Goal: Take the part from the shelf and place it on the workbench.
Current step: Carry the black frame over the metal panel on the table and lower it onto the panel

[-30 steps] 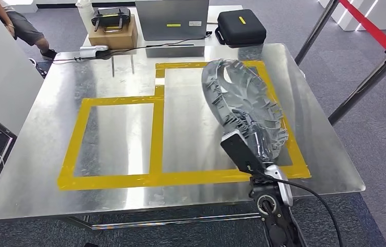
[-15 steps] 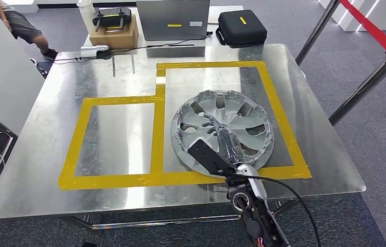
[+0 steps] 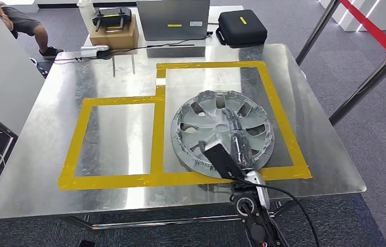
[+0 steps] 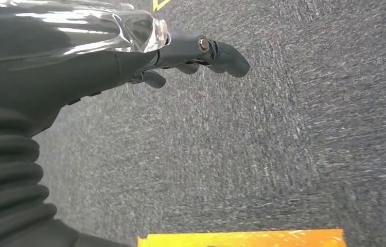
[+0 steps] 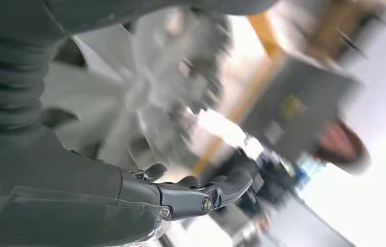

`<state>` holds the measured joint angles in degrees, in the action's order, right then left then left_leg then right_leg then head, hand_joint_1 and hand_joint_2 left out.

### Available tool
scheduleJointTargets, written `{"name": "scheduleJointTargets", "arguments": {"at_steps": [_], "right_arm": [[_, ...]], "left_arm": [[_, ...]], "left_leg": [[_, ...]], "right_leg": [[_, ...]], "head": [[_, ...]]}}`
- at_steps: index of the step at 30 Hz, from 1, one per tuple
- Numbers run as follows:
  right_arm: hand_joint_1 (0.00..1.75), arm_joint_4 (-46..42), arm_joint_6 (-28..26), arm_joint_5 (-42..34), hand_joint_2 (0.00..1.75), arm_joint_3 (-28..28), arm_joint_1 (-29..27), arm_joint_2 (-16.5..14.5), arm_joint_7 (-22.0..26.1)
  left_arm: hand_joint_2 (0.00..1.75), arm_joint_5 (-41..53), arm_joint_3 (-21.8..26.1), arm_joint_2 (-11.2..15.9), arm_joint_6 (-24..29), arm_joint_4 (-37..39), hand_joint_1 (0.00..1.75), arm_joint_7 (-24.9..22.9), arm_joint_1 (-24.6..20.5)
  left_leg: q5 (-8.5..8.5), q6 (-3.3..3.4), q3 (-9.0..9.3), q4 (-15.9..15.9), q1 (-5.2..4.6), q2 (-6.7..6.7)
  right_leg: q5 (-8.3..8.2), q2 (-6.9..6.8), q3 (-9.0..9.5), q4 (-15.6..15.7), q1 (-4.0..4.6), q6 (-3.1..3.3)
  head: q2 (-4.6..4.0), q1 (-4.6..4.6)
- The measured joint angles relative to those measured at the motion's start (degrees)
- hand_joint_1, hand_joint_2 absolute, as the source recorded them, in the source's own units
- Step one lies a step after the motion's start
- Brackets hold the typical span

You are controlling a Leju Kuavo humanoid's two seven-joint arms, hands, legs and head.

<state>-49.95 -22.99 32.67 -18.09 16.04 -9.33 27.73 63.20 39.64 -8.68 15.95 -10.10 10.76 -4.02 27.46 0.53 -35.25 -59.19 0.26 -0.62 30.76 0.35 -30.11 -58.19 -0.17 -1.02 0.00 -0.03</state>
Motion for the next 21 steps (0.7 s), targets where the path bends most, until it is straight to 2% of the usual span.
{"name": "scheduleJointTargets", "arguments": {"at_steps": [3, 5, 8, 11, 15, 21], "right_arm": [[0.00, -16.4, -7.7, -6.7, 0.00, 3.2, -6.2, 0.8, 8.1], [0.00, -29.6, -12.3, -8.4, 0.00, 4.4, -10.3, 1.6, 11.1], [0.00, -48.1, -16.3, -5.8, 0.00, 4.8, -14.8, 2.7, 12.3], [0.00, -62.3, -16.9, 0.5, 0.00, 4.2, -17.3, 3.0, 12.5], [0.00, -71.7, -17.0, 6.0, 0.00, 2.7, -18.5, 3.0, 12.1], [0.00, -72.8, -17.0, 6.9, 0.00, 1.3, -19.3, 2.6, 11.1]], "left_arm": [[0.00, -2.1, 1.9, 0.0, 0.4, 0.0, 0.00, 0.1, 0.2], [0.00, -3.0, 3.2, 0.0, 0.4, 0.0, 0.00, -0.3, 0.3], [0.00, -3.7, 4.7, 0.0, 0.4, 0.0, 0.00, -0.9, 0.3], [0.00, -4.1, 5.8, 0.0, -0.5, 0.0, 0.00, -1.4, 0.2], [0.00, -4.4, 7.0, -0.2, -2.0, 0.0, 0.00, -1.6, 0.0], [0.00, -4.5, 7.4, -0.2, -2.8, 0.0, 0.00, -1.6, -0.2]], "left_leg": [[0.03, -0.01, -0.03, 0.0, -0.02, -0.03], [0.08, -0.06, -0.03, 0.0, -0.04, -0.03], [0.18, -0.14, 0.07, 0.0, -0.04, 0.01], [0.23, -0.16, 0.28, 0.0, -0.04, 0.04], [0.25, -0.18, 0.58, 0.1, -0.02, 0.08], [0.24, -0.17, 0.85, 0.1, -0.01, 0.08]], "right_leg": [[0.03, -0.05, 0.00, 0.0, -0.02, -0.01], [0.07, -0.04, 0.00, 0.0, -0.04, -0.01], [0.13, 0.02, 0.00, 0.0, -0.03, 0.02], [0.23, 0.04, 0.16, 0.0, 0.00, 0.07], [0.26, 0.07, 0.42, 0.1, 0.04, 0.11], [0.26, 0.06, 0.72, 0.1, 0.04, 0.12]], "head": [[0.00, 0.00], [0.00, 0.01], [0.00, -0.02], [0.00, -0.01], [0.00, -0.01], [0.00, 0.00]]}}
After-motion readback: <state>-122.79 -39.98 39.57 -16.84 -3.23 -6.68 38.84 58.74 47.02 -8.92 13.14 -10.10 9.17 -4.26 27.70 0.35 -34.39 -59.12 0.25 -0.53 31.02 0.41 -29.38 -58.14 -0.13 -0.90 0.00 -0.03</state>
